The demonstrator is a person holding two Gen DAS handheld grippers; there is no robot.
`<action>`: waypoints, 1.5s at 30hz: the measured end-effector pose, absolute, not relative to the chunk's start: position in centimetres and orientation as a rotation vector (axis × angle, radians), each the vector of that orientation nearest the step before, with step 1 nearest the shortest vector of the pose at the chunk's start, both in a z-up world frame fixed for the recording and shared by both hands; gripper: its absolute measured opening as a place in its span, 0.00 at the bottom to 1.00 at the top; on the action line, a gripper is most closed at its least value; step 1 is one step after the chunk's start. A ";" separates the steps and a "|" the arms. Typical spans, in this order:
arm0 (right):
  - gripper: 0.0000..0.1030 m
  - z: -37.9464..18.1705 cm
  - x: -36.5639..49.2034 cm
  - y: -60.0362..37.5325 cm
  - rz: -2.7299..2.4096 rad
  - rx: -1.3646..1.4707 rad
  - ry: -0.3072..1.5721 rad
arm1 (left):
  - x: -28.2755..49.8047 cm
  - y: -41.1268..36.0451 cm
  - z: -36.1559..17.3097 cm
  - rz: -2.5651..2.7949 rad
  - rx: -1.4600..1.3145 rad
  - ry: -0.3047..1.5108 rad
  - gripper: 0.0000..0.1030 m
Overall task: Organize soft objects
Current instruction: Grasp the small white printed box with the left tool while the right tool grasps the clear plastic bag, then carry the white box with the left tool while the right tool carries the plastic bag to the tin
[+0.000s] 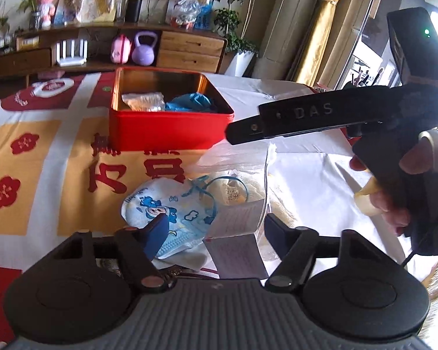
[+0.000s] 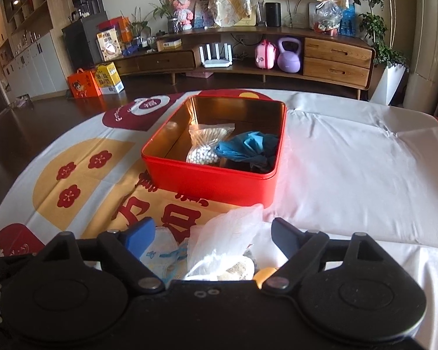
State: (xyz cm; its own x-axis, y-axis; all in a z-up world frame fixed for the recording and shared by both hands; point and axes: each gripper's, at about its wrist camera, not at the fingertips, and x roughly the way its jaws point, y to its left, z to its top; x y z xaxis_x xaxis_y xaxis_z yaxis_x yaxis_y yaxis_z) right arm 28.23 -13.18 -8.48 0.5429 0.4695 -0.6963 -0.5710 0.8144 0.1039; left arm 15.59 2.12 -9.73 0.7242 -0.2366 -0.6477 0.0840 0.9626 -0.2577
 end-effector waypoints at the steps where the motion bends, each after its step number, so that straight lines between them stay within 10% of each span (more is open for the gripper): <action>1: 0.80 -8.7 28.3 -13.0 0.618 -0.148 0.787 | 15.7 2.2 -9.8 -0.188 -0.227 0.748 0.69; 15: 0.25 -11.1 28.9 -15.8 0.600 -0.086 0.863 | 16.3 2.9 -11.1 -0.270 -0.357 0.783 0.68; 45: 0.16 -11.3 28.1 -17.7 0.617 -0.059 0.839 | 17.1 1.5 -12.4 -0.250 -0.294 0.843 0.46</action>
